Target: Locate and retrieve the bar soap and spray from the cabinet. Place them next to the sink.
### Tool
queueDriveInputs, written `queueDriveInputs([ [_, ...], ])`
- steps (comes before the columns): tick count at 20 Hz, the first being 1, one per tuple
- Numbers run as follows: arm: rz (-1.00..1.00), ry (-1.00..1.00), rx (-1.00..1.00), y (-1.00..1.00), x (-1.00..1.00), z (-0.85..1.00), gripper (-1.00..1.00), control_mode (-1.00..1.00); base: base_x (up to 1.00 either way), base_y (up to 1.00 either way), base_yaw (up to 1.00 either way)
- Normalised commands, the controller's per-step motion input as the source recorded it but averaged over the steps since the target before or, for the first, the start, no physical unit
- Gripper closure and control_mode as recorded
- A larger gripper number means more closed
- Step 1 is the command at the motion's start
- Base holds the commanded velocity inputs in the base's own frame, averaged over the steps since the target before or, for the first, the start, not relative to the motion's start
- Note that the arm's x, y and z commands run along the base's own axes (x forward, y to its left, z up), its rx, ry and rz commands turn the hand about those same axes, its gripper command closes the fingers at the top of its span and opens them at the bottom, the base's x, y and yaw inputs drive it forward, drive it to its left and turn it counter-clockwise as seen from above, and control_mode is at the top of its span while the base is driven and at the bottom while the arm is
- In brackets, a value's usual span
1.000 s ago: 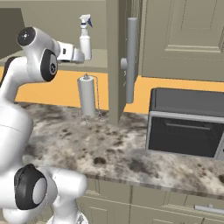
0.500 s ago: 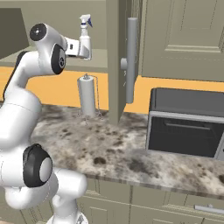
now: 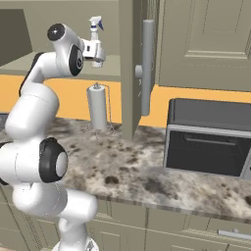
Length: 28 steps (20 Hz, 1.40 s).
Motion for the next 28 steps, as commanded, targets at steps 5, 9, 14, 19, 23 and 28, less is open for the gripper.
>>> queueDriveInputs([
  [5, 0.00, 0.01, 0.00, -0.02, 0.53, 0.00, -1.00, -1.00, 0.00, 0.00, 0.00],
  [9, 0.02, -0.01, 0.00, -0.02, 0.33, -0.02, -1.00, -1.00, 0.00, 0.00, 0.00],
  [14, 0.03, -0.09, 0.00, -0.03, 0.16, -0.10, -1.00, -1.00, 0.00, 0.00, 0.00],
  [19, 0.01, -0.07, 0.00, -0.03, 0.05, -0.08, 1.00, -1.00, 0.00, 0.00, 0.00],
  [23, 0.00, 0.00, 0.00, 0.00, 0.00, 0.00, 1.00, -1.00, 0.00, 0.00, 0.00],
  [28, -0.01, 0.00, 0.00, 0.00, -0.29, 0.00, 1.00, -1.00, 0.00, 0.00, 0.00],
])
